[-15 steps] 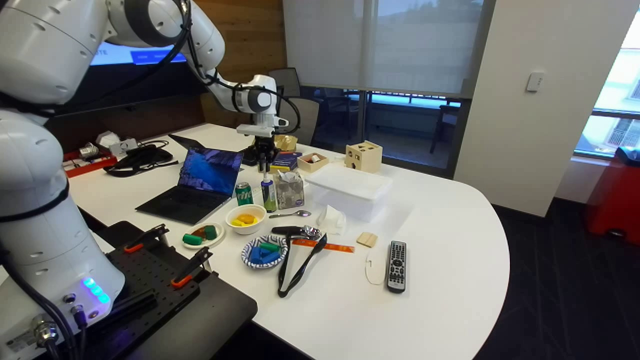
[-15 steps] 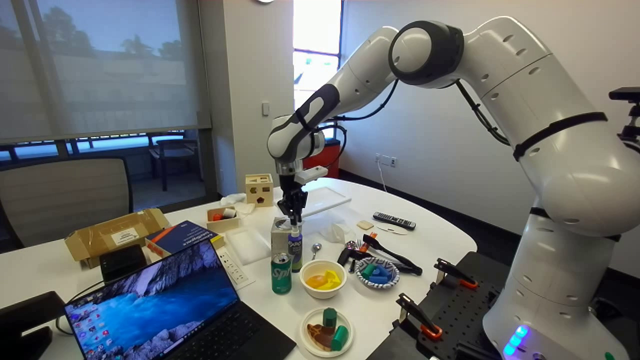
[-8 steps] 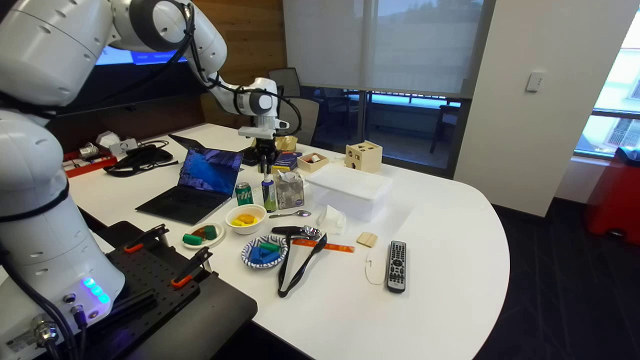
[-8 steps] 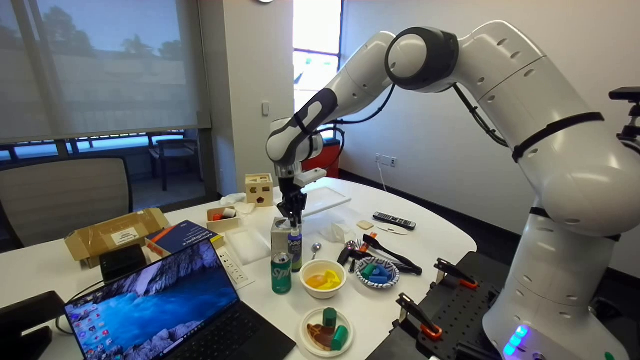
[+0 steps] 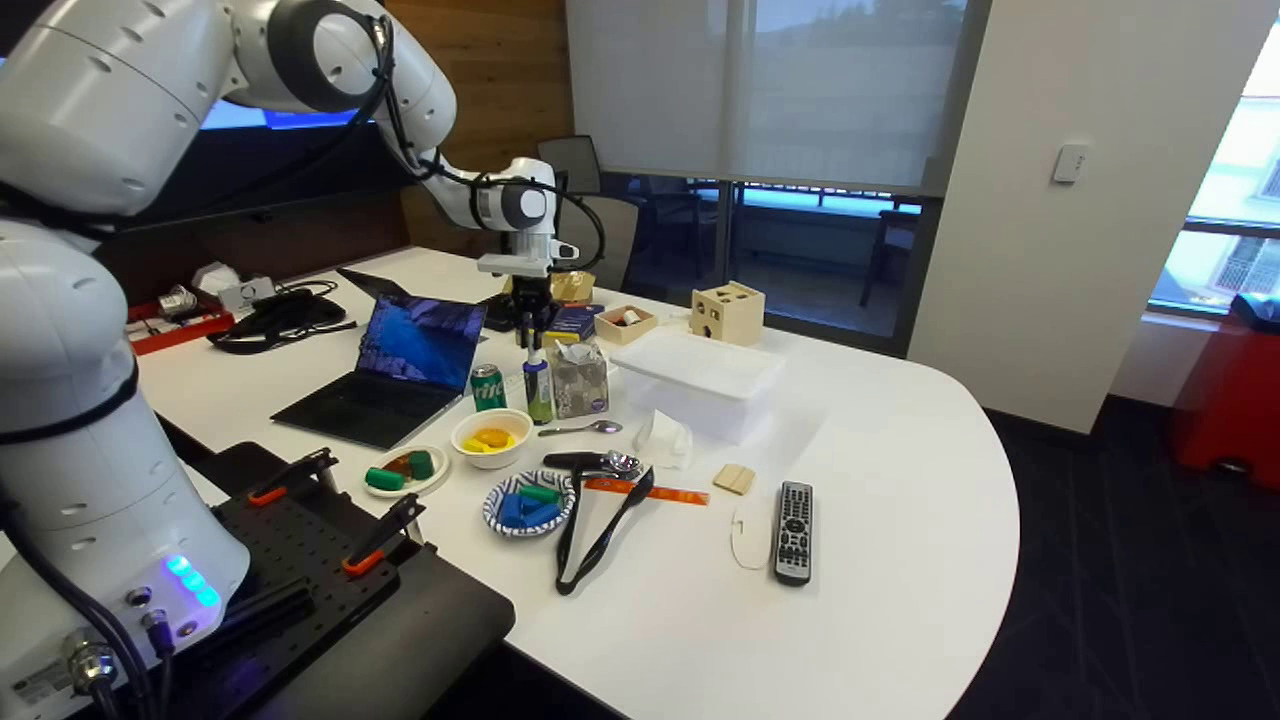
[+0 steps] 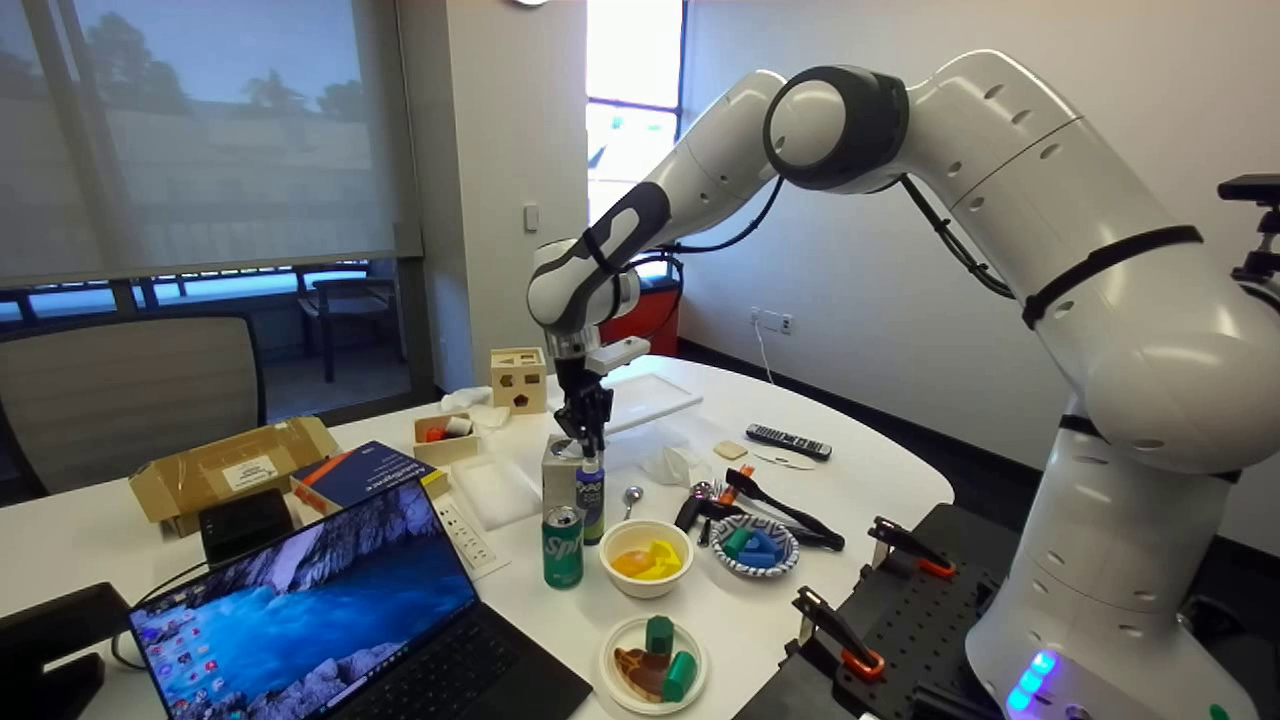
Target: Place the cap on the blue spray bottle
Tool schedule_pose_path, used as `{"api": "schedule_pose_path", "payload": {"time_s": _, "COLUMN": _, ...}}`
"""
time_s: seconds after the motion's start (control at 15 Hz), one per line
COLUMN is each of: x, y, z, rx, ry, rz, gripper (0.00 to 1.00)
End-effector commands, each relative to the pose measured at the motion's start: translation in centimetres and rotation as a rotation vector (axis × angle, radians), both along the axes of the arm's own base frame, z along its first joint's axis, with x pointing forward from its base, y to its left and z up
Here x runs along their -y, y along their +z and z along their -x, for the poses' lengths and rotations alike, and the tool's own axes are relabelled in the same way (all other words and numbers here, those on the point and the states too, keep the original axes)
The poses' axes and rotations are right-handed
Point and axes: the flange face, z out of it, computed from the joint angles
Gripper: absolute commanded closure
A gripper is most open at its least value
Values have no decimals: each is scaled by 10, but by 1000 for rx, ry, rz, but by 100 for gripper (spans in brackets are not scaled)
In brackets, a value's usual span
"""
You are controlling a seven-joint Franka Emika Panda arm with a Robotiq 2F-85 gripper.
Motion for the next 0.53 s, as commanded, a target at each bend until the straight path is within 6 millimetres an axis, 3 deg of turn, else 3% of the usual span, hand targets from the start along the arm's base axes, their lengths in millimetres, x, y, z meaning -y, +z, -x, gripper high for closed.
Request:
{"api": "schedule_pose_path", "payload": {"time_s": 0.0, "x": -4, "y": -6, "z": -6, "rx": -33, "ry": 18, "rz": 22, "gripper": 94}}
{"api": "schedule_pose_path", "payload": {"time_s": 0.47, "x": -3, "y": -8, "z": -12, "rx": -12, "ry": 13, "rz": 32, "gripper": 94}}
